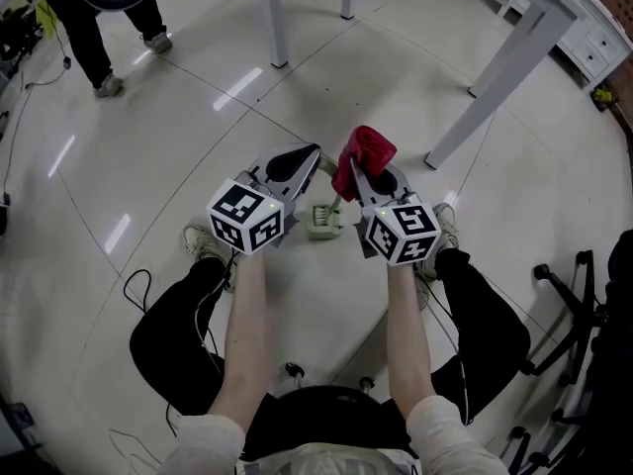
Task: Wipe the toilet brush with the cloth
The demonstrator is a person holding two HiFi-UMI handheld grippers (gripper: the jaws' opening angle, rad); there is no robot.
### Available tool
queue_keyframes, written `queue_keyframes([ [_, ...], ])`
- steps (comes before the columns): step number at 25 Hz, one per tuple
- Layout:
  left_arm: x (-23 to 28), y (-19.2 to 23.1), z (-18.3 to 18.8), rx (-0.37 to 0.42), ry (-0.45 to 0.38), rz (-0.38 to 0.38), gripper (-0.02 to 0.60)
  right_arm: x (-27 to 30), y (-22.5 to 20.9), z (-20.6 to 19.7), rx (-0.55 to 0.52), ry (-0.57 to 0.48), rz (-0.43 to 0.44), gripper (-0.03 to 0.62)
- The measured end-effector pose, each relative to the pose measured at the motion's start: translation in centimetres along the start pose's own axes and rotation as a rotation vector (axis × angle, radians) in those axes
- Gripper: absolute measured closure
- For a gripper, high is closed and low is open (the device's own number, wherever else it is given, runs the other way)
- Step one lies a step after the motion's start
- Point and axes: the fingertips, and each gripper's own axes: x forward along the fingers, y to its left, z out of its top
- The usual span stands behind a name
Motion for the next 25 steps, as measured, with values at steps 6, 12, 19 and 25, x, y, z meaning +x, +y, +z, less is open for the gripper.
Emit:
queue_keyframes([
  [6,0.0,0.0,0.1,0.020,-0.021,0.006,0.577,0.0,-2.3,-8.1,0.093,0.119,-0.043,0.562],
  [12,-0.5,0.4,0.3,0.018,-0.063,0.002,0.577,0.8,-4.3,-16.4,0.303,0.190,-0.077,0.562],
  [19,-0.2,0.3,0.1,0.066,-0.052,0.000,0.577,1.5,-4.8,-21.2,0.340,0.277,-0.111,0.563],
  [25,-0.6,0.1,-0.1,0.051,-0.041,-0.013,0.577,0.0,-4.9,-24.3,0.345,0.399,-0.215,0.562],
])
